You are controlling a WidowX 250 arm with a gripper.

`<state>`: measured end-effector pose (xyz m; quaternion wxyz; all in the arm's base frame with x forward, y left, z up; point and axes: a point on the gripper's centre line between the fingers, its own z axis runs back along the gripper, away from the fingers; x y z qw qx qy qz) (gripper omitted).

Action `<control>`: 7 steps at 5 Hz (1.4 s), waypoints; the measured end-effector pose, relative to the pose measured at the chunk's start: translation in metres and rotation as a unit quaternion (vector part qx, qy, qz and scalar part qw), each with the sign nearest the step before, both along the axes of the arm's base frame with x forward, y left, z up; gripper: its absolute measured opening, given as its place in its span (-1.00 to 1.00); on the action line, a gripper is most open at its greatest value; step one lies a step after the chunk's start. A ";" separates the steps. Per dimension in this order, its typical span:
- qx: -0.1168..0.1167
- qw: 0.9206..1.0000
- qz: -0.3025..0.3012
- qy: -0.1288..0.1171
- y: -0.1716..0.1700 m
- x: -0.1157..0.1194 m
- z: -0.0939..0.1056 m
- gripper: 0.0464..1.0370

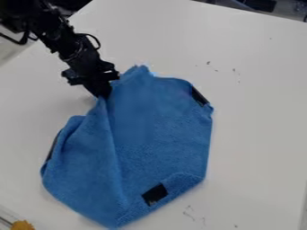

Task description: Unfold the cloth from right to left

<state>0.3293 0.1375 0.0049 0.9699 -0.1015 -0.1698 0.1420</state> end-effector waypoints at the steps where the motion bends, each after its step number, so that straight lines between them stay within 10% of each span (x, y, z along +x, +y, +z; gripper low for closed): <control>1: 0.009 1.000 0.008 -0.002 0.003 -0.002 0.000 -0.99; 5: 0.079 0.994 -0.023 0.078 0.015 -0.003 0.011 -0.96; 7: 0.087 0.992 -0.053 0.072 0.021 0.007 0.026 -0.18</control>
